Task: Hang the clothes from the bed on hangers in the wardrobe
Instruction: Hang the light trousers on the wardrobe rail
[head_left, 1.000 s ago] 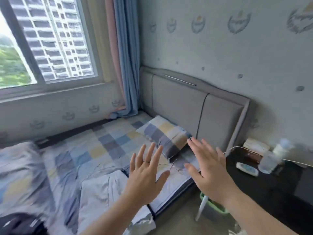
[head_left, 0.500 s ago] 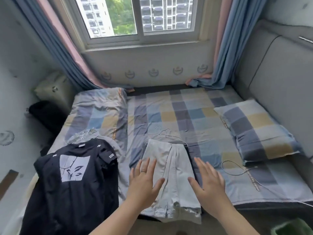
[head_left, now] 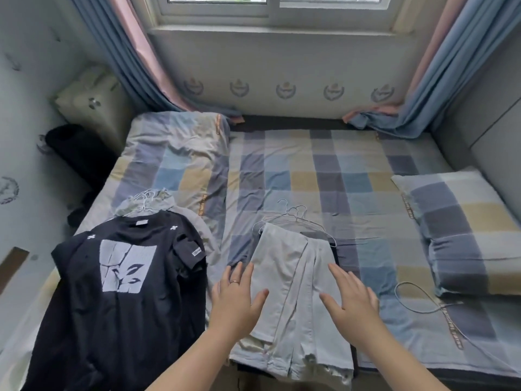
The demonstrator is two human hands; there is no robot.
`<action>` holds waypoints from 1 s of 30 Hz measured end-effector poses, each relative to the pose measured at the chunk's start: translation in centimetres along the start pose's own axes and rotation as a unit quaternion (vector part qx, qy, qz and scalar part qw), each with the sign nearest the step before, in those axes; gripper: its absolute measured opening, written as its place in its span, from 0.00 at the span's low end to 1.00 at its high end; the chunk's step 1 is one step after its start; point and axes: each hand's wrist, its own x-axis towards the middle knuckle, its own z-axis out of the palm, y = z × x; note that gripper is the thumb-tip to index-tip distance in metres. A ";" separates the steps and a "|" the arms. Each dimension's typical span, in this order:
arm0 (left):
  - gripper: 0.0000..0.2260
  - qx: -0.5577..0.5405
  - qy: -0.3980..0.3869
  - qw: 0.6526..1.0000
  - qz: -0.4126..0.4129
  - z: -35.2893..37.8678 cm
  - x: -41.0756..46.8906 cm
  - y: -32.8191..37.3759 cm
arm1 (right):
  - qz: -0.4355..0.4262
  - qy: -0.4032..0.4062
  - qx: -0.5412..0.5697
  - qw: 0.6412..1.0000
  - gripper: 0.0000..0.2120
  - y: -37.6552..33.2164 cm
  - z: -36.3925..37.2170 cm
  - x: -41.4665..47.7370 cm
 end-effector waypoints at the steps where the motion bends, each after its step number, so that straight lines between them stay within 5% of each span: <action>1: 0.31 -0.004 -0.010 1.000 0.004 0.0 1.2 -0.5 | 0.012 -0.001 -0.006 1.000 0.29 -0.3 0.3 1.0; 16: 0.29 -0.047 -0.118 0.992 -0.021 11.2 23.6 -4.3 | 0.131 -0.116 -0.051 0.983 0.29 7.3 11.9 19.9; 30: 0.29 -0.036 -0.057 0.997 -0.024 26.6 48.8 -8.9 | 0.206 -0.072 -0.023 0.976 0.34 23.2 22.5 43.9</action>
